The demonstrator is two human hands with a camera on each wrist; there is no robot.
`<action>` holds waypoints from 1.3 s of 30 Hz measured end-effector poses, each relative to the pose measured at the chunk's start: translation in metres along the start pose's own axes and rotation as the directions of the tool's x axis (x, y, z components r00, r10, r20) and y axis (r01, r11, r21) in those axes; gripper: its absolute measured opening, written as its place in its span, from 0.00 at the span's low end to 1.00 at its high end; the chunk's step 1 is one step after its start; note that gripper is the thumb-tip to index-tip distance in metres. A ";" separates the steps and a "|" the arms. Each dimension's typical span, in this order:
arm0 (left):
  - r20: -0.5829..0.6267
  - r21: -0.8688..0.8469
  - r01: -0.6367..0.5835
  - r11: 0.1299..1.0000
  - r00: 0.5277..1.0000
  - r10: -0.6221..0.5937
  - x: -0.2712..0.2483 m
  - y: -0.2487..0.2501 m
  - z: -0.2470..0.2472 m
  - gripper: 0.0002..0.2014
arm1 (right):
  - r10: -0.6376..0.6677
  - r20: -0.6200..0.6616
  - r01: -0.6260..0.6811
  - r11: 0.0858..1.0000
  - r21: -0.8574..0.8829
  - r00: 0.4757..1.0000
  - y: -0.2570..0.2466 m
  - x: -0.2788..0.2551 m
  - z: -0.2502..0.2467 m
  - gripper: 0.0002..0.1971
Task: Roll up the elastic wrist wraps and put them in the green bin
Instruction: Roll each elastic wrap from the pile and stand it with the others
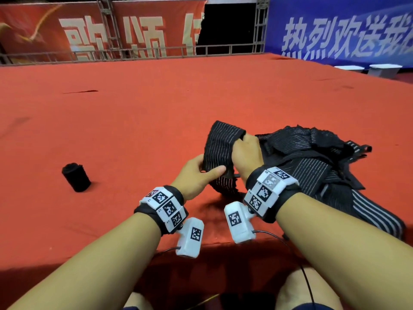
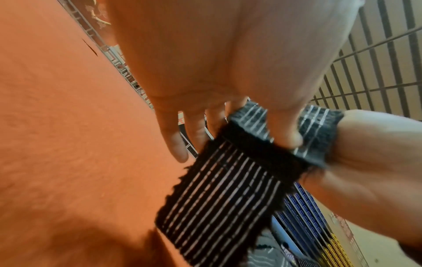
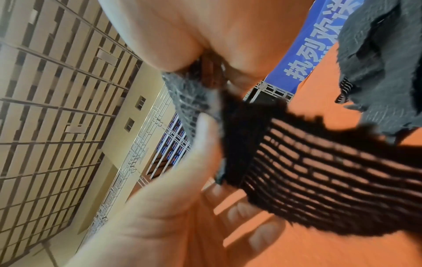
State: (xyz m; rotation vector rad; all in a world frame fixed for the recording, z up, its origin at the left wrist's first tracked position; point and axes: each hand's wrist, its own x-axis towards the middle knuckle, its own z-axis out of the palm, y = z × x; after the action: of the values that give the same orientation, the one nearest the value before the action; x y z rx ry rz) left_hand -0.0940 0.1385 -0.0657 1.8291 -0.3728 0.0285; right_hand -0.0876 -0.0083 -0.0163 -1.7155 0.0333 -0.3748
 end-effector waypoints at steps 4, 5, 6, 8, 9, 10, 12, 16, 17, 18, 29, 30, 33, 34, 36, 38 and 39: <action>-0.134 -0.078 0.030 0.996 0.990 -0.041 0.001 0.002 -0.004 0.02 | -0.072 0.137 0.067 0.997 0.040 0.988 -0.001 -0.002 0.002 0.09; -0.193 -0.130 0.036 0.991 0.979 -0.061 0.001 0.006 -0.005 0.07 | -0.076 0.189 0.063 0.995 0.072 0.979 0.000 -0.004 0.002 0.08; -0.238 -0.192 0.032 0.981 0.968 -0.079 0.000 0.011 -0.006 0.11 | -0.056 0.244 0.036 0.996 0.087 0.968 0.000 -0.007 0.001 0.08; -0.286 -0.282 -0.001 0.959 0.955 -0.083 0.000 0.015 -0.012 0.16 | 0.033 0.342 -0.049 0.998 0.037 0.939 0.005 -0.010 0.000 0.11; -0.314 -0.312 -0.015 0.950 0.945 -0.088 0.002 0.016 -0.014 0.16 | 0.077 0.388 -0.089 0.996 0.011 0.919 0.008 -0.011 -0.001 0.08; -0.336 -0.357 -0.019 0.934 0.935 -0.109 0.004 0.015 -0.015 0.13 | 0.114 0.426 -0.120 0.993 -0.014 0.897 0.012 -0.013 -0.003 0.04; -0.340 -0.484 -0.011 0.875 0.924 -0.176 0.007 0.019 -0.017 0.05 | 0.164 0.454 -0.144 0.986 -0.079 0.876 0.022 -0.013 -0.002 0.15; -0.322 -0.627 -0.051 0.777 0.926 -0.199 0.008 0.031 -0.017 0.11 | 0.177 0.455 -0.145 0.984 -0.105 0.873 0.029 -0.019 0.005 0.29; -0.325 -0.642 -0.056 0.764 0.924 -0.204 0.008 0.031 -0.017 0.13 | 0.169 0.463 -0.148 0.986 -0.082 0.870 0.028 -0.021 0.005 0.21; -0.329 -0.658 -0.061 0.750 0.920 -0.213 0.009 0.030 -0.017 0.14 | 0.163 0.475 -0.147 0.987 -0.071 0.865 0.026 -0.022 0.005 0.14; -0.211 -0.172 0.431 0.886 0.862 -0.461 0.006 0.011 -0.015 0.14 | -0.078 0.408 0.236 0.905 -0.353 0.909 0.023 -0.014 0.009 0.08; -0.183 -0.175 0.466 0.868 0.850 -0.493 0.003 0.012 -0.014 0.20 | -0.070 0.401 0.222 0.912 -0.346 0.913 0.022 -0.014 0.010 0.08; -0.139 -0.157 0.517 0.842 0.832 -0.537 0.000 0.016 -0.013 0.29 | 0.004 0.343 0.106 0.948 -0.302 0.939 0.020 -0.013 0.009 0.11; -0.134 -0.157 0.522 0.839 0.830 -0.541 0.000 0.017 -0.013 0.29 | 0.047 0.316 0.053 0.952 -0.300 0.947 0.020 -0.013 0.008 0.16; -0.140 -0.151 0.502 0.852 0.842 -0.521 0.000 0.020 -0.013 0.26 | 0.083 0.282 -0.005 0.964 -0.266 0.956 0.020 -0.012 0.005 0.25; -0.163 -0.171 0.405 0.898 0.888 -0.431 0.002 0.018 -0.013 0.17 | 0.069 0.256 -0.016 0.979 -0.203 0.964 0.020 -0.012 0.004 0.26; -0.188 -0.180 0.335 0.925 0.911 -0.367 0.003 0.017 -0.013 0.12 | 0.067 0.239 -0.024 0.984 -0.177 0.969 0.019 -0.012 0.004 0.23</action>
State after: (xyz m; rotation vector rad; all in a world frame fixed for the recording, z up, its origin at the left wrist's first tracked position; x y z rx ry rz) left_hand -0.0934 0.1459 -0.0449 1.7048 0.1125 -0.0458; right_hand -0.0941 -0.0055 -0.0379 -1.9186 -0.0763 -0.1262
